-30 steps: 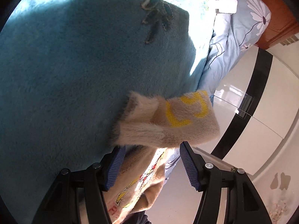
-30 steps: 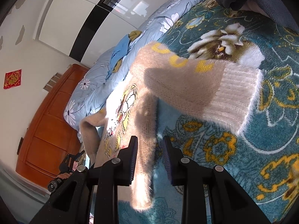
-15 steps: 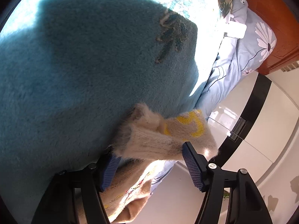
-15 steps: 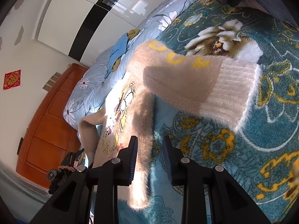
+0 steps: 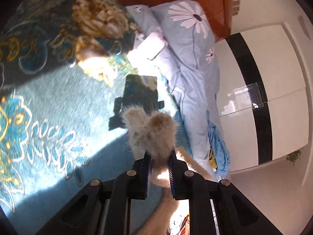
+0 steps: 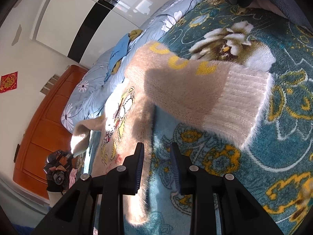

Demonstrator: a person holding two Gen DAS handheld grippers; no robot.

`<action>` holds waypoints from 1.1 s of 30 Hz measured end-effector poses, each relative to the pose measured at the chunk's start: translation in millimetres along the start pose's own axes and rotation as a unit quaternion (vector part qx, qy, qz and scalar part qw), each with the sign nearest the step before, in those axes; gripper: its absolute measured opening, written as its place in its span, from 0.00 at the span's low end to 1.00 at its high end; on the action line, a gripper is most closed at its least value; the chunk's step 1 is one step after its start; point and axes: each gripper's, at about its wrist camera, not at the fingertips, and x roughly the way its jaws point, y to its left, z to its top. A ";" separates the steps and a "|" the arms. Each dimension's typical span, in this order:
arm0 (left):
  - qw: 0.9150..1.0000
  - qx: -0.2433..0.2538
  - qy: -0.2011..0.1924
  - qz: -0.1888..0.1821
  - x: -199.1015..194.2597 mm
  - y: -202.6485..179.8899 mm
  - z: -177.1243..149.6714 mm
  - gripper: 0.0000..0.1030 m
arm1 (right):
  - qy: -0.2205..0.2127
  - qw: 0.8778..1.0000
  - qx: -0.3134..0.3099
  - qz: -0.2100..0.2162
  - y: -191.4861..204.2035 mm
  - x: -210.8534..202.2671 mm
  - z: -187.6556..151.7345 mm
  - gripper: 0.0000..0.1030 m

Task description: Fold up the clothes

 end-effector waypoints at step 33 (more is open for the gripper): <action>0.907 0.350 0.114 -0.206 38.7 -201.3 -108.7 0.15 | -0.226 0.942 0.236 -0.071 -51.4 -28.0 36.5 0.65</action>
